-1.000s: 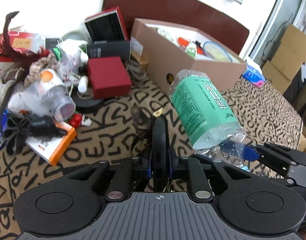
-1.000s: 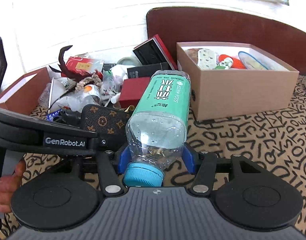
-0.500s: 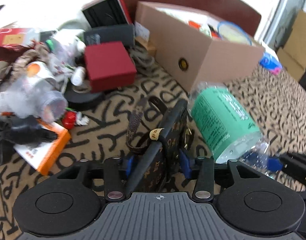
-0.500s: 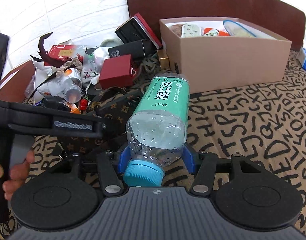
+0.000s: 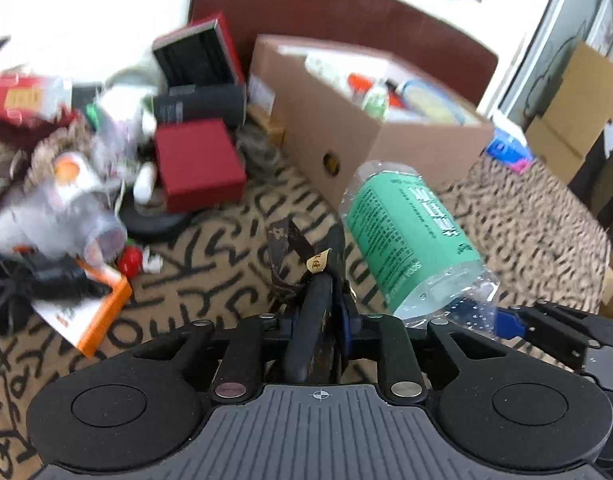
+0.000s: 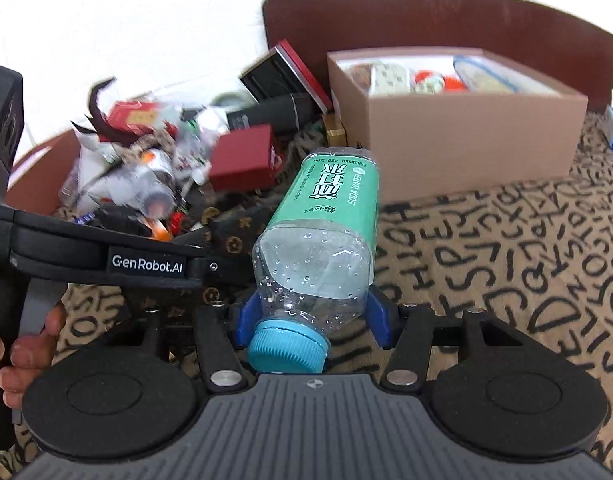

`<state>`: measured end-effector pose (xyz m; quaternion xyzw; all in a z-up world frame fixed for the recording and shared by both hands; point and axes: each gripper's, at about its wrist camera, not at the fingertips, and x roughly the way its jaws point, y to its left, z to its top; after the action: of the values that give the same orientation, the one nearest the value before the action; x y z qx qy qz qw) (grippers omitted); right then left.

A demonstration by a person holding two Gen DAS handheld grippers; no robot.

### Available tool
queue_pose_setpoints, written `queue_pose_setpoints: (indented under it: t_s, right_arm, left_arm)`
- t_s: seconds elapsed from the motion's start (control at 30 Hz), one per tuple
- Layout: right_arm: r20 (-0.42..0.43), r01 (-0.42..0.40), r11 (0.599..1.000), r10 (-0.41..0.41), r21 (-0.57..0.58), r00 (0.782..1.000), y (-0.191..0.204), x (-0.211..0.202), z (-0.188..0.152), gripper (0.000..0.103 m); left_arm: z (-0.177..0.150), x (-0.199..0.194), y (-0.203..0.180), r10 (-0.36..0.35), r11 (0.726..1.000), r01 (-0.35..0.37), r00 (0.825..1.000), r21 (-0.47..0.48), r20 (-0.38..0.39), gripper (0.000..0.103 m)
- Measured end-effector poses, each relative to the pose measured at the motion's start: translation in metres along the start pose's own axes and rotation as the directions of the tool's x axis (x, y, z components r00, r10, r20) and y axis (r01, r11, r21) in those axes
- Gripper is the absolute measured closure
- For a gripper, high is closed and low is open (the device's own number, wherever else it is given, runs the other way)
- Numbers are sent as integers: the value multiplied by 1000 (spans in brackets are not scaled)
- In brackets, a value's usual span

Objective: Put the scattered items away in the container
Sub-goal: 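Carry the bag and bottle with both tools over the cardboard box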

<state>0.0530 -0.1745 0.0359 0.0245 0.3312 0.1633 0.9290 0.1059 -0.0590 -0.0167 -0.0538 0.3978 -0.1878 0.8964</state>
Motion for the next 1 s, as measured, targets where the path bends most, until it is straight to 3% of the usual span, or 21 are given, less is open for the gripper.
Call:
queue_pose_setpoints:
  t_s: [0.3, 0.53, 0.8, 1.0]
  right_arm:
    - [104, 15, 999, -11, -45, 995, -4, -32, 34, 43]
    - [170, 50, 995, -35, -86, 985, -18, -41, 76, 43]
    - [203, 133, 979, -100, -154, 974, -45, -20, 143, 43]
    - [164, 192, 955, -157, -225, 974, -75, 18, 186, 43]
  left_arm:
    - [39, -39, -26, -19, 999, 14, 992, 36, 127, 88]
    - [82, -39, -49, -3, 999, -5, 979, 38, 204, 88]
    - [151, -5, -75, 3, 999, 6, 969, -35, 248, 88]
    - [206, 53, -91, 23, 996, 3, 964, -95, 266, 87]
